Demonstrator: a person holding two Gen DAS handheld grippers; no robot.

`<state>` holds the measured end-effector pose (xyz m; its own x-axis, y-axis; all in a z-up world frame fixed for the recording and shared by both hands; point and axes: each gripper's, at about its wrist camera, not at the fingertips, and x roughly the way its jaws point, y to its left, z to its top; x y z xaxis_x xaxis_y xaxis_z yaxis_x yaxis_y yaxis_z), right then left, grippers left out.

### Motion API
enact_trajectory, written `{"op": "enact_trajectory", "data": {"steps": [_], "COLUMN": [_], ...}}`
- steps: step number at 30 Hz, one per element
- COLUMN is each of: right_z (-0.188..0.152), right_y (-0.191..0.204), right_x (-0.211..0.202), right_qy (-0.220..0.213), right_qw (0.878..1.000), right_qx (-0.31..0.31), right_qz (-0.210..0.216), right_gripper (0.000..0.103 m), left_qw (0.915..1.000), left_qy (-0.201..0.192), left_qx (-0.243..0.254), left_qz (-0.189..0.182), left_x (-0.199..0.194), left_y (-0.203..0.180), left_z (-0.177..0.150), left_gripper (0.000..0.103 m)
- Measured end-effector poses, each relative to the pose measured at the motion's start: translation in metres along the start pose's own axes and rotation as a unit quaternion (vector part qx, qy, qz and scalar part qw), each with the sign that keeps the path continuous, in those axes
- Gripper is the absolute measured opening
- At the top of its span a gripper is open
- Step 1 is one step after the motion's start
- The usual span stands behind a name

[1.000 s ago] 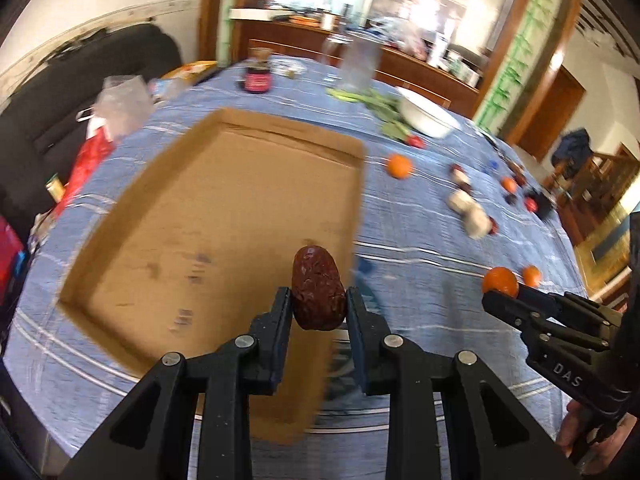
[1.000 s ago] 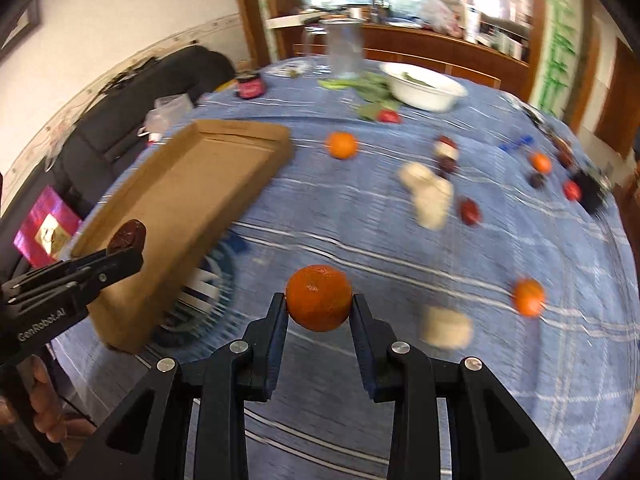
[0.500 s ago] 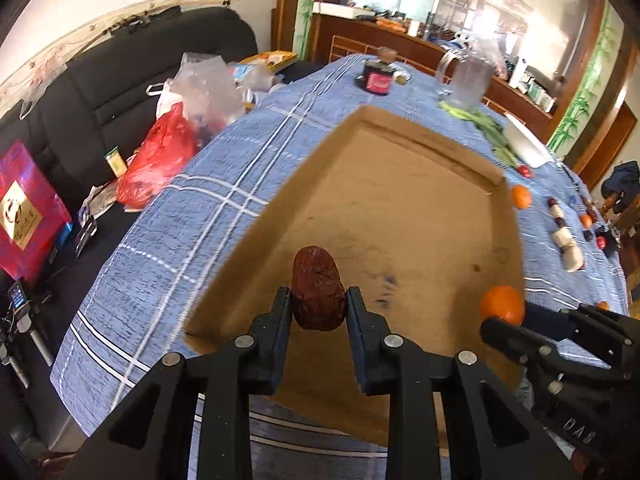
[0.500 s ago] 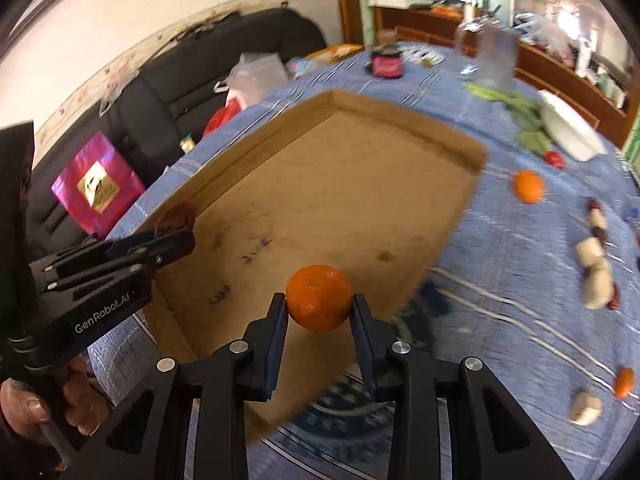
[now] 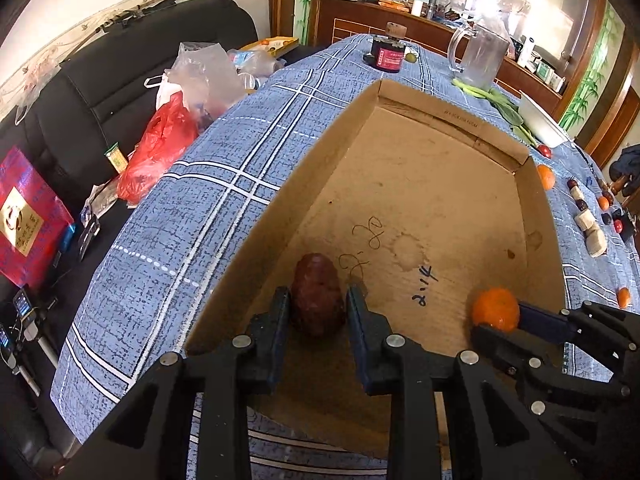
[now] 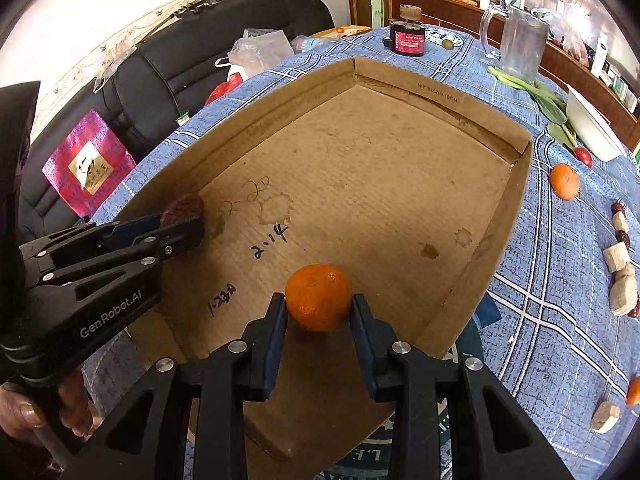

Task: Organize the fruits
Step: 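Carry the date and orange over the cardboard tray and open both grippers, then grasp the beige cube with the left gripper while the right grasps another orange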

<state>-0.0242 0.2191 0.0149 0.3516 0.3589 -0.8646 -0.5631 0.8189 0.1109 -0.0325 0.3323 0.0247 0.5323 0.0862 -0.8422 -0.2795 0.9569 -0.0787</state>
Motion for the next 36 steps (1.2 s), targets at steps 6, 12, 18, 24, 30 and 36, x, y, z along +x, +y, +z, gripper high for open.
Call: {"op": "enact_trajectory", "data": {"steps": [6,12,18,24,30,36], "right_z": [-0.004,-0.014,-0.028,-0.050,-0.079,-0.117], "right_y": [0.001,-0.006,-0.016,-0.042,-0.094,-0.155], "right_x": [-0.007,-0.027,-0.057,-0.090,-0.119,-0.151], "right_qy": [-0.003,-0.018,-0.045,-0.073,-0.085,-0.101], "right_qw": [1.000,1.000,0.999,0.997,0.992,0.979], "right_qx": [-0.010,-0.008,-0.003,0.024,0.084,0.155], "right_qz": [-0.007,-0.006,-0.009,-0.022,-0.048,-0.084], "right_gripper": [0.038,0.040,0.041,0.052,0.056,0.061], "left_qw": [0.9999,0.9996,0.9991,0.9980,0.9968,0.9946], "left_qy": [-0.009,-0.014,-0.033,-0.059,-0.066,-0.059], "left_qx": [-0.004,-0.015,-0.016,0.008,0.044,0.084], "left_qz": [0.012,0.021,0.022,0.019,0.002,-0.017], "left_x": [-0.008,-0.018,-0.035,-0.055,-0.063,-0.059], "left_y": [-0.003,-0.005,-0.022,-0.063,-0.117,-0.175], "left_z": [-0.002,-0.007,-0.010,-0.013,-0.018,-0.028], "left_gripper": [0.047,0.048,0.050,0.061,0.066,0.069]}}
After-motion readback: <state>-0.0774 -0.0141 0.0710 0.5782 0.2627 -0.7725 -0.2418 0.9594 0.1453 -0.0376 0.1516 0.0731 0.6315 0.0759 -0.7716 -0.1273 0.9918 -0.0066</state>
